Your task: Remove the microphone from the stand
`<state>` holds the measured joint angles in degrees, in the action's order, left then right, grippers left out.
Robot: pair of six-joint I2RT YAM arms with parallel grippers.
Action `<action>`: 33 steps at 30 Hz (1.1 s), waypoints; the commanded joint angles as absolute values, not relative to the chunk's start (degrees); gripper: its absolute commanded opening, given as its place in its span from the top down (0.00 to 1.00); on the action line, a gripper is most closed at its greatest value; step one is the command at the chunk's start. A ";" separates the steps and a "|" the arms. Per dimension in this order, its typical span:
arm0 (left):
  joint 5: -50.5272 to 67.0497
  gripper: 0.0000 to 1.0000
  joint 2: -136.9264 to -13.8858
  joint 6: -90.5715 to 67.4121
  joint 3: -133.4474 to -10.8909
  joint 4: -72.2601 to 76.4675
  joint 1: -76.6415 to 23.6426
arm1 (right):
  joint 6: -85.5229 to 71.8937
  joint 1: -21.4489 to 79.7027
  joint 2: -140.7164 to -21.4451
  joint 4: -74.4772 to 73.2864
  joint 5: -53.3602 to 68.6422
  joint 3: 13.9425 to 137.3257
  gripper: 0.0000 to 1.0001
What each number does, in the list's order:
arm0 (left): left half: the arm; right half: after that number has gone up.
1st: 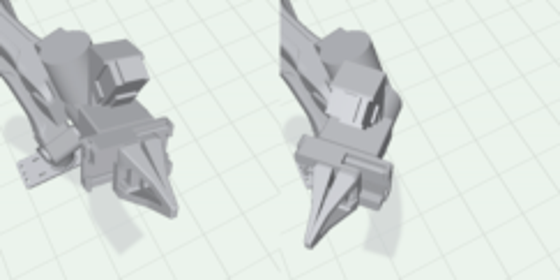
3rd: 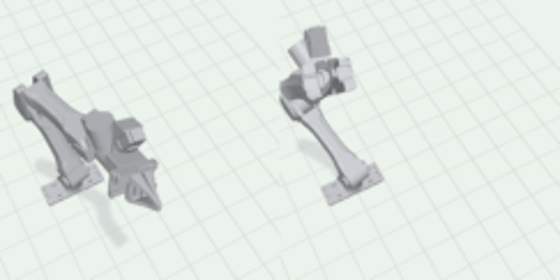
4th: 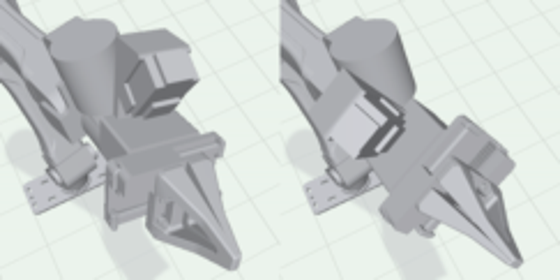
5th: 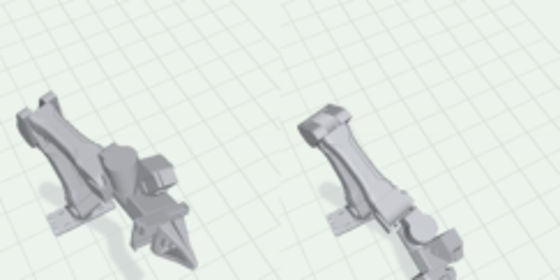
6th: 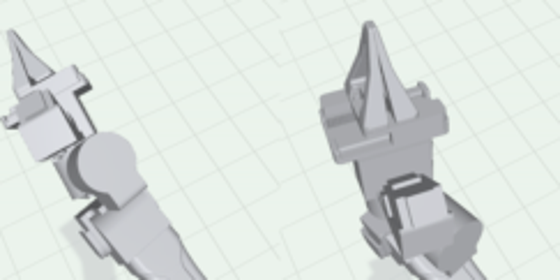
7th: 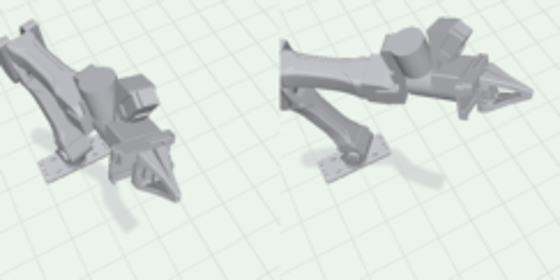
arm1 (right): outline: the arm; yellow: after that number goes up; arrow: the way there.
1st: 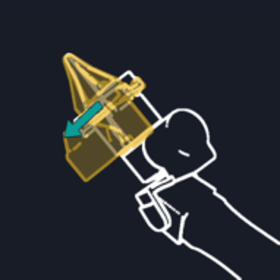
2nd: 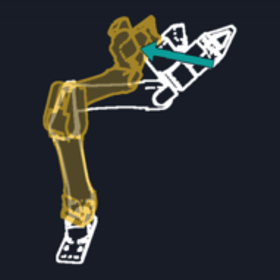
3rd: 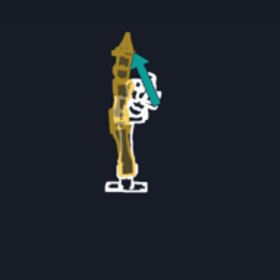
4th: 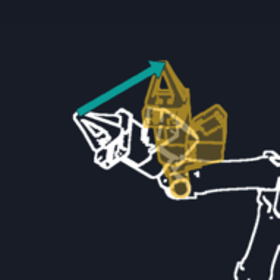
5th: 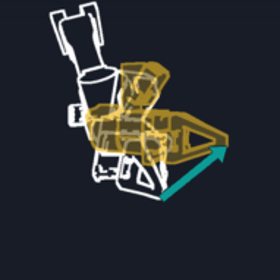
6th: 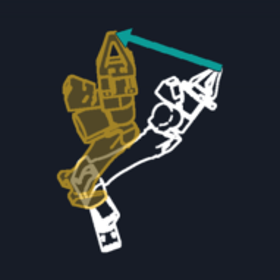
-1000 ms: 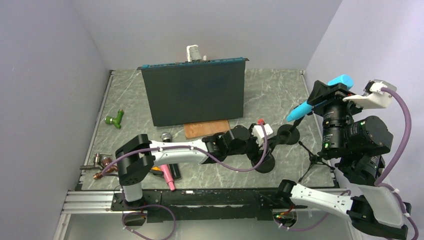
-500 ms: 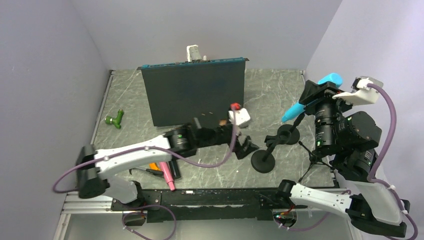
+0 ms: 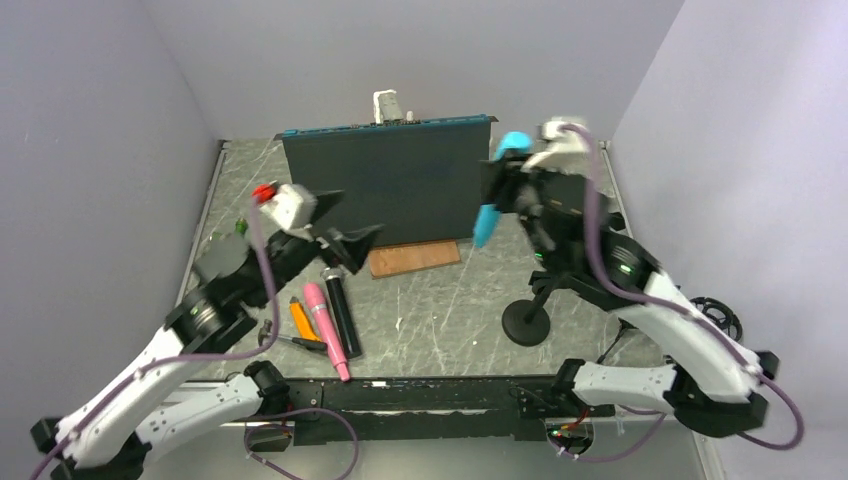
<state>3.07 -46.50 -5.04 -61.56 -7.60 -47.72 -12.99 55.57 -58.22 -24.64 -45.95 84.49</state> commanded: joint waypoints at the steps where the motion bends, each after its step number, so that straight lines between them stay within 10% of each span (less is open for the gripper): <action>1: -22.53 0.01 -35.29 -2.10 -51.79 -2.61 -46.45 | -20.40 52.61 -68.56 -27.58 -24.87 86.81 1.00; 12: -35.65 0.01 -27.16 10.24 -40.39 7.54 -46.49 | -33.10 49.99 -94.28 -21.24 12.08 81.98 1.00; 20: -35.98 0.01 -31.29 14.28 -39.61 9.46 -46.47 | -42.40 55.64 -108.34 -14.21 5.71 84.64 0.98; 33: -31.25 0.01 -31.83 11.52 -40.32 8.41 -46.56 | -41.58 58.72 -114.16 -10.71 -6.52 82.39 0.60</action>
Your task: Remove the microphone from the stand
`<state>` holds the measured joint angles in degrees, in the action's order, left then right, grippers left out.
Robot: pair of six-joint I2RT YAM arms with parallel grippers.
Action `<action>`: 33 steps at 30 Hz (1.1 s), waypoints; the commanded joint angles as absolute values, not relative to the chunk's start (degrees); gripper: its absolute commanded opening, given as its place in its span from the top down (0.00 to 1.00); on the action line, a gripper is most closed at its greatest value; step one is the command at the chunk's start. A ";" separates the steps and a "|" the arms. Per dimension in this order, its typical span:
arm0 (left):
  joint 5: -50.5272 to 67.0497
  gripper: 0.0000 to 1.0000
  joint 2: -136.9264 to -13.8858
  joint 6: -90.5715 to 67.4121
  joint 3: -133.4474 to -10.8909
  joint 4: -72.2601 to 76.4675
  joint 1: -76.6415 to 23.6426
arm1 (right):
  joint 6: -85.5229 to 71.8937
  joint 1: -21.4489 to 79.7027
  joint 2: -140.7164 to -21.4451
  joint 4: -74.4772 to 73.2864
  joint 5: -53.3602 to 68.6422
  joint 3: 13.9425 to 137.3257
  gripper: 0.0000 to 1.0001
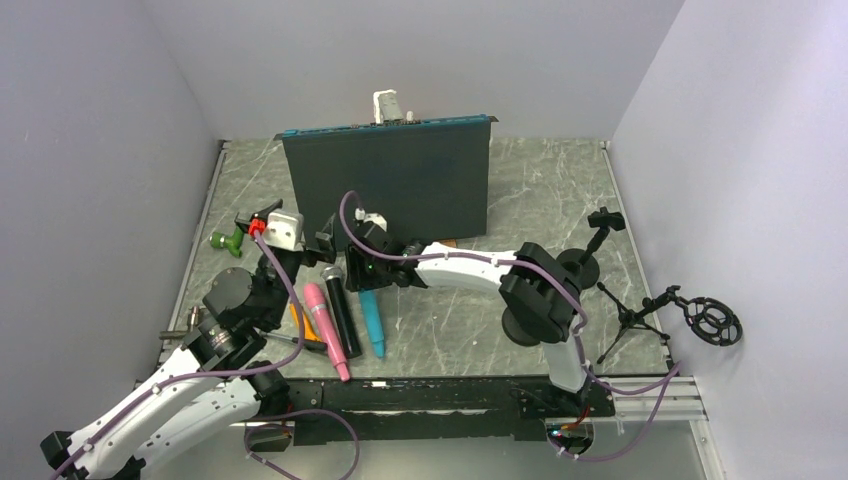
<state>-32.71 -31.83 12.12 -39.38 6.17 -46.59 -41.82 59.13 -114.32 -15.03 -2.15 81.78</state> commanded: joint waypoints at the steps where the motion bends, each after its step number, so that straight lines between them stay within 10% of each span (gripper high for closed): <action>1: -31.55 0.01 -31.71 11.67 -40.26 8.54 -46.52 | -41.64 58.69 -114.31 -10.07 -6.38 82.11 0.55; 16: -32.89 0.01 -32.30 13.02 -39.34 9.02 -46.67 | -37.49 59.23 -108.80 -16.86 -10.80 84.61 0.15; 33: -18.38 0.01 -20.01 -10.07 -53.07 -5.35 -46.65 | -24.61 60.30 -53.05 -41.98 -37.85 78.01 0.00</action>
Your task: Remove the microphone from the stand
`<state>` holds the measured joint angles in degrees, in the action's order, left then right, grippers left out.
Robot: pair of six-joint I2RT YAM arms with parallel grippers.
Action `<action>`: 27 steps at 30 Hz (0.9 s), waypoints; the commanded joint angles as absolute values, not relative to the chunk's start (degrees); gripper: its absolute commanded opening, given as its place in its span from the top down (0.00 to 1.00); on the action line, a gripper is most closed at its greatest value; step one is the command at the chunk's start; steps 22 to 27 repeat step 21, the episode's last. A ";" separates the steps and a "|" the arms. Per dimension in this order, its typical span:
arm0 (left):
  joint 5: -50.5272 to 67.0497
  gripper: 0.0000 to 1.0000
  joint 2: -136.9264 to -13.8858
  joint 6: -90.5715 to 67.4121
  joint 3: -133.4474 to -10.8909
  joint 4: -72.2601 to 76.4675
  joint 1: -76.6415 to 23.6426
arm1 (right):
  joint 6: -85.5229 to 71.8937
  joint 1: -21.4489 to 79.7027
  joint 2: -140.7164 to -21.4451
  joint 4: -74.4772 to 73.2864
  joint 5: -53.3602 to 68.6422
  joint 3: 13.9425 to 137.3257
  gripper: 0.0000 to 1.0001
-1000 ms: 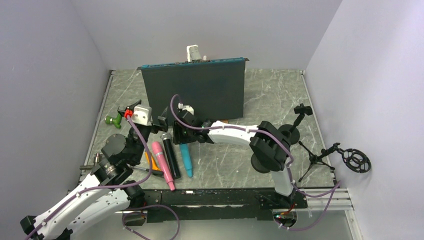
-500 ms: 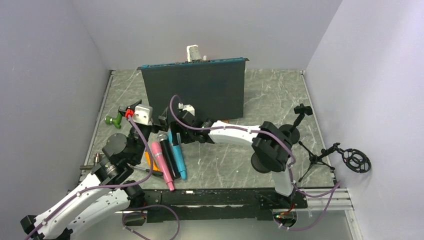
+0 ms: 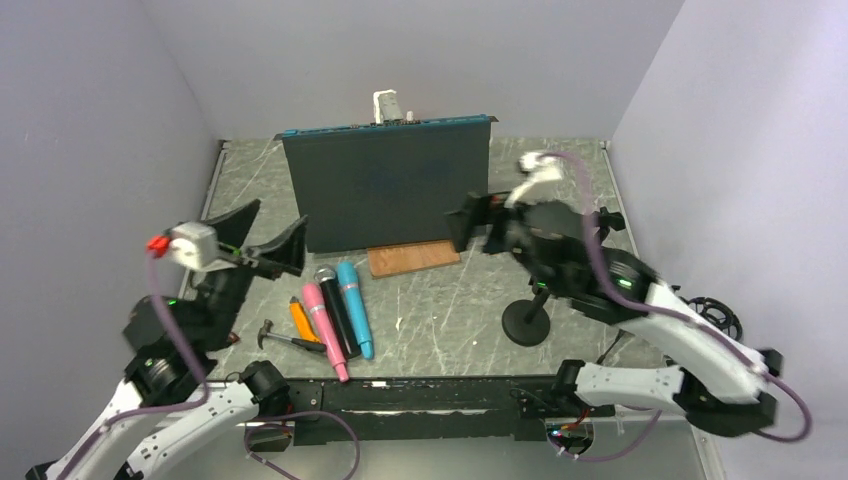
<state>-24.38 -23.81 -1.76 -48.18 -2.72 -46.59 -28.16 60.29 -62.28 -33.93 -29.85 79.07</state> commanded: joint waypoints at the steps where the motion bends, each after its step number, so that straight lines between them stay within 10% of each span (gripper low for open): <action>1: -18.14 0.01 -19.29 -10.97 -53.66 -5.70 -46.65 | -24.41 60.27 -51.52 -42.81 -39.14 78.21 0.00; 27: -18.29 0.01 -11.85 -13.20 -55.55 -2.69 -46.67 | -21.24 60.12 -37.27 -50.12 -44.37 87.42 0.00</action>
